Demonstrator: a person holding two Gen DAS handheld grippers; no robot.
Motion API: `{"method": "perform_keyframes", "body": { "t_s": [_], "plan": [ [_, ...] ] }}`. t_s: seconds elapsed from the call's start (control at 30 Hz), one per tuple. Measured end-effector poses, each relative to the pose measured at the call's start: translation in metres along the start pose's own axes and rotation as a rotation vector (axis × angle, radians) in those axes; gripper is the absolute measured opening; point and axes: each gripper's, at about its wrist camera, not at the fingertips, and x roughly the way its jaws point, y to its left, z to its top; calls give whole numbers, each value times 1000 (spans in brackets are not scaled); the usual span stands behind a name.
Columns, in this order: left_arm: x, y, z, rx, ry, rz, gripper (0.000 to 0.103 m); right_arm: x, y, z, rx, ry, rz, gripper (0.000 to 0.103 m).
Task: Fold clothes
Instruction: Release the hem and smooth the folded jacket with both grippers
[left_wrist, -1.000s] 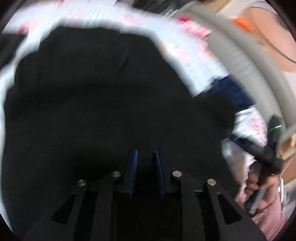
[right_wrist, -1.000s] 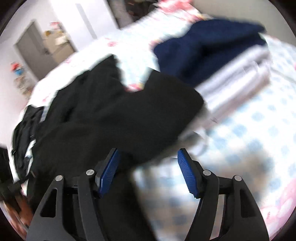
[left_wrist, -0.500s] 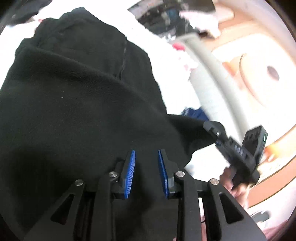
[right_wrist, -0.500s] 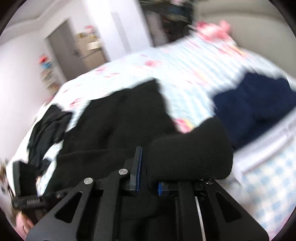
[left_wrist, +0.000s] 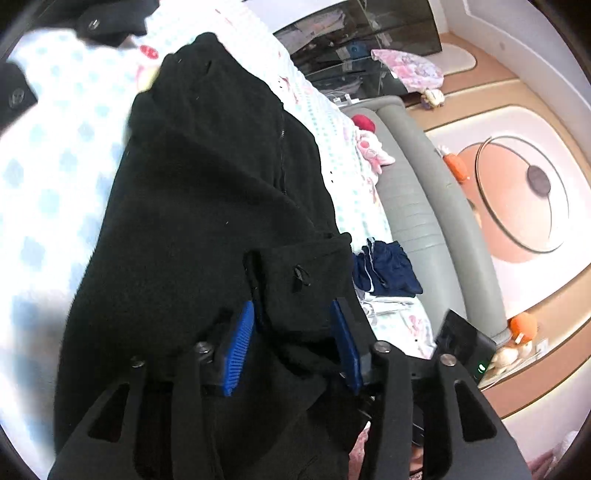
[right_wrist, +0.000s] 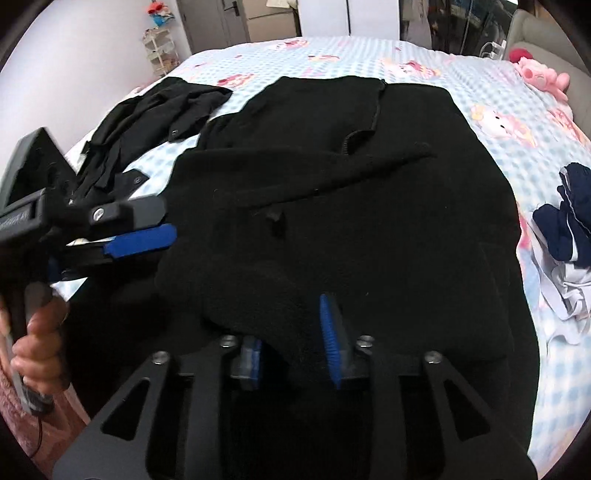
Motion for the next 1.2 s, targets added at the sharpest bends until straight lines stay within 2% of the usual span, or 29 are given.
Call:
{"method": "perform_keyframes", "body": {
  "t_s": [0.13,0.2,0.33,0.43,0.53,0.67,0.73,0.8,0.83,0.87,0.9,0.93,0.97,1.03,1.1,1.2],
  "plan": [
    [27,-8,0,5,32,5,47,-22,0,-3,-14,-8,16,44],
    [26,-8,-2,10,44,-18,49,-31,-2,0,-25,-12,-7,44],
    [47,-12,-5,-14,81,46,53,-37,-7,7,-28,16,-159,45],
    [42,-8,-5,-68,82,18,53,-47,-18,3,26,22,-129,48],
    [31,-4,-7,-160,48,-42,54,-51,-23,4,41,14,-127,50],
    [38,-17,-10,-162,25,32,61,-51,-30,6,52,3,-114,51],
    [58,-27,-14,-122,78,99,62,-45,-35,7,67,3,-96,53],
    [68,-38,-17,-52,78,170,59,-42,-41,5,84,7,-78,53],
    [71,-45,-19,-12,79,203,55,-41,-43,4,90,6,-69,53],
    [74,-52,-20,24,79,242,34,-39,-46,3,97,8,-63,53],
    [79,-60,-20,69,94,281,22,-37,-50,3,103,11,-57,53],
    [83,-69,-20,114,110,320,15,-35,-52,3,108,12,-54,53],
    [88,-78,-20,160,124,360,13,-34,-56,3,114,12,-49,53],
    [90,-104,-21,313,117,458,11,-36,-61,3,128,1,-35,53],
    [77,-130,-18,411,79,480,11,-42,-68,6,147,-16,-29,53],
    [48,-135,-10,437,38,501,11,-53,-78,10,170,-45,-27,54]
  ]
}}
